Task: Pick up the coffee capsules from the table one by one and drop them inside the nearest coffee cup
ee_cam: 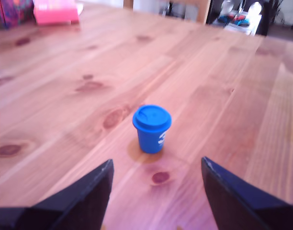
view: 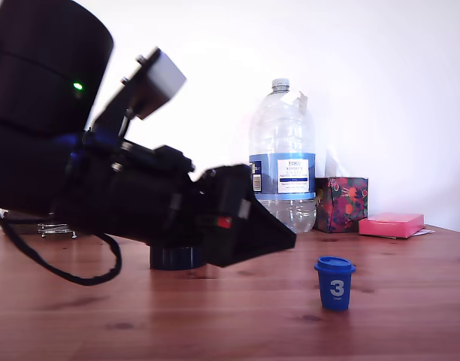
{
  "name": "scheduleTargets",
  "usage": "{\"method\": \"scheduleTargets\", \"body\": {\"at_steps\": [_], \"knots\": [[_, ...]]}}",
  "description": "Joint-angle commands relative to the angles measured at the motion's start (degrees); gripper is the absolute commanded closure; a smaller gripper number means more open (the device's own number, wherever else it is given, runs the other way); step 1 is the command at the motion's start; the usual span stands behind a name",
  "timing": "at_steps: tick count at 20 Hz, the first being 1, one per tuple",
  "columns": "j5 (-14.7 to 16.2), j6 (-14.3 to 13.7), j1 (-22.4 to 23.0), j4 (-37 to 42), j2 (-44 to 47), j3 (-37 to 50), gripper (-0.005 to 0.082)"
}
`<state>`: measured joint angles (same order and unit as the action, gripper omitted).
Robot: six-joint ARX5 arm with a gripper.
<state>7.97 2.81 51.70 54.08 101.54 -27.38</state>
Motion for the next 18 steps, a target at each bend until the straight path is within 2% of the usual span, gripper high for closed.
{"method": "scheduleTargets", "body": {"at_steps": [1, 10, 12, 18], "knots": [[0.15, 0.17, 0.24, -1.20, 1.33, -1.11, 0.0235], [0.15, 0.24, 1.46, -7.10, 10.01, -12.04, 0.0235], [0.13, 1.46, 1.53, -8.81, 11.65, -14.82, 0.0236], [0.57, 2.80, 1.95, -16.20, 15.45, -22.38, 0.0236]]}}
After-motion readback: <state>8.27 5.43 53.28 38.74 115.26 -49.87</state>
